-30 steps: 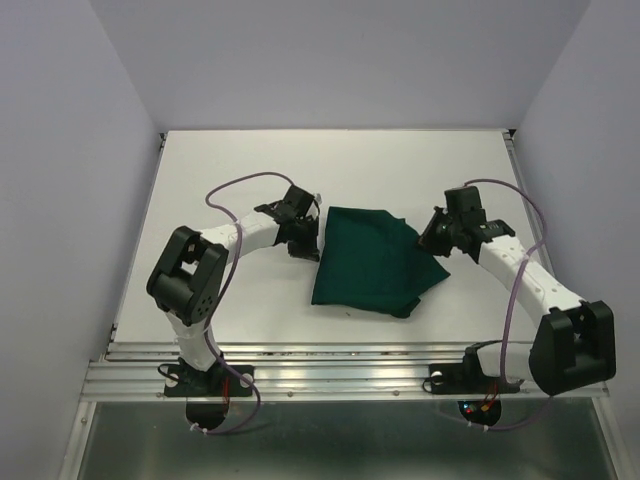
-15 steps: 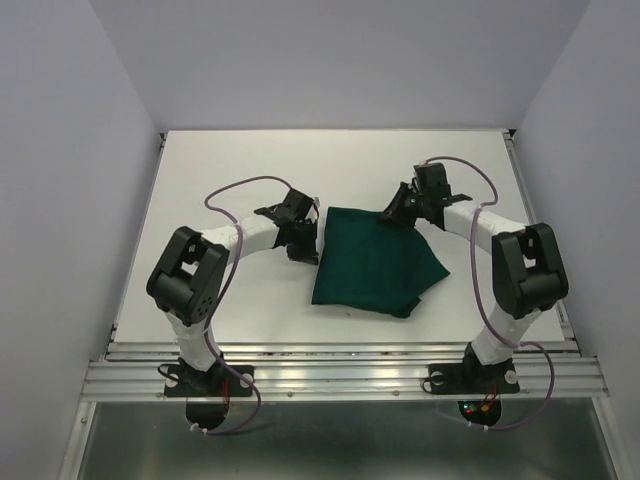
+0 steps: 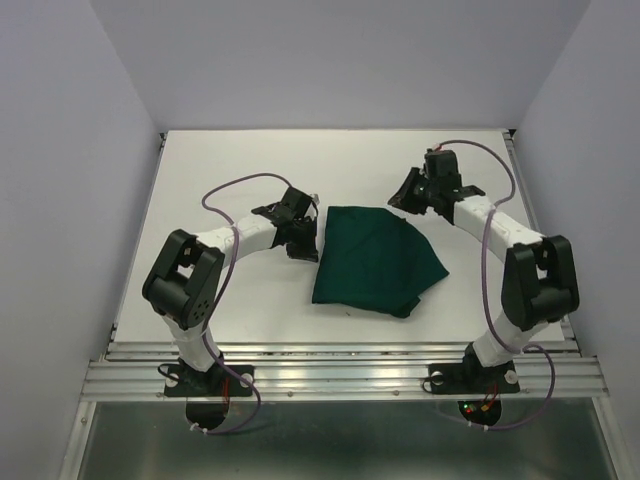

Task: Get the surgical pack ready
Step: Pack the surgical kit at the center of the board.

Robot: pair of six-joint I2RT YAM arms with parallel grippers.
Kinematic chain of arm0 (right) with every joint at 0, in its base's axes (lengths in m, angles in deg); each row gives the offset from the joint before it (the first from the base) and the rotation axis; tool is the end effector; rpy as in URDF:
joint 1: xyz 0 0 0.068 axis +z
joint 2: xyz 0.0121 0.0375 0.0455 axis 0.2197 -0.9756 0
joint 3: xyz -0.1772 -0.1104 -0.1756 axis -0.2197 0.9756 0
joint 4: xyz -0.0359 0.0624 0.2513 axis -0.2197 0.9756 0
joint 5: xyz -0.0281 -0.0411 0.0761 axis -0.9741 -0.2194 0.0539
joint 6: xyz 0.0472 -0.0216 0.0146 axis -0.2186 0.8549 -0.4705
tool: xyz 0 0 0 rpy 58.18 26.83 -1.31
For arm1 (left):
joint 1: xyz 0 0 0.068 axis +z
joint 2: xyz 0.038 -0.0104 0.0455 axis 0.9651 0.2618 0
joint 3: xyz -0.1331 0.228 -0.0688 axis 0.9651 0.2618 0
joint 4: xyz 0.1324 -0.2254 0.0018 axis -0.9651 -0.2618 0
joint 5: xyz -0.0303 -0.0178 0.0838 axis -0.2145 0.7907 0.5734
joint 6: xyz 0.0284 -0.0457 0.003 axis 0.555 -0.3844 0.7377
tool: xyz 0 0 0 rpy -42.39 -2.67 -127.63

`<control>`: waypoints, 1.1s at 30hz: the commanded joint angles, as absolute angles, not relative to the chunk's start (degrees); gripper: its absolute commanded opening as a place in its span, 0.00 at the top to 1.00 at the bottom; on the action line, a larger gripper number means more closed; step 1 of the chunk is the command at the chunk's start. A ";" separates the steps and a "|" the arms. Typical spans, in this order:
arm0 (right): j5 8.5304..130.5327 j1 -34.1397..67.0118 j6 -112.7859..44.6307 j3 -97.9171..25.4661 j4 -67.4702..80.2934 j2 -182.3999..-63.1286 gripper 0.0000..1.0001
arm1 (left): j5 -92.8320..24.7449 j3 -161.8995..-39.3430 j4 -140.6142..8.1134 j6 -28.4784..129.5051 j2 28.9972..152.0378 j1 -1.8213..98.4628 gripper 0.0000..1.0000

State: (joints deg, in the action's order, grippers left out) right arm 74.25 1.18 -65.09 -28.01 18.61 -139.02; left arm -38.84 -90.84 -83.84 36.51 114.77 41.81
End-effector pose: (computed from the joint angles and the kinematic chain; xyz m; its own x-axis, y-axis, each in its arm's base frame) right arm 0.3632 0.0975 0.2313 -0.7573 0.4301 -0.4914 0.0983 0.8190 0.5653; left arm 0.2986 -0.2035 0.1867 -0.8808 0.0706 -0.4682 0.2938 0.8569 -0.4236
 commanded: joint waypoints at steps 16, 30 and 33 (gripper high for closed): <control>71.04 13.21 -71.81 -2.79 37.10 -102.26 0.82 | -31.67 -102.00 -94.80 37.57 104.06 41.69 1.00; 64.09 15.08 -73.41 5.84 36.83 -105.85 0.78 | -32.20 -103.16 -95.07 37.66 100.81 41.77 1.00; 59.01 15.08 -72.44 1.28 39.91 -103.39 0.75 | -32.46 -102.98 -94.98 37.48 100.54 41.77 1.00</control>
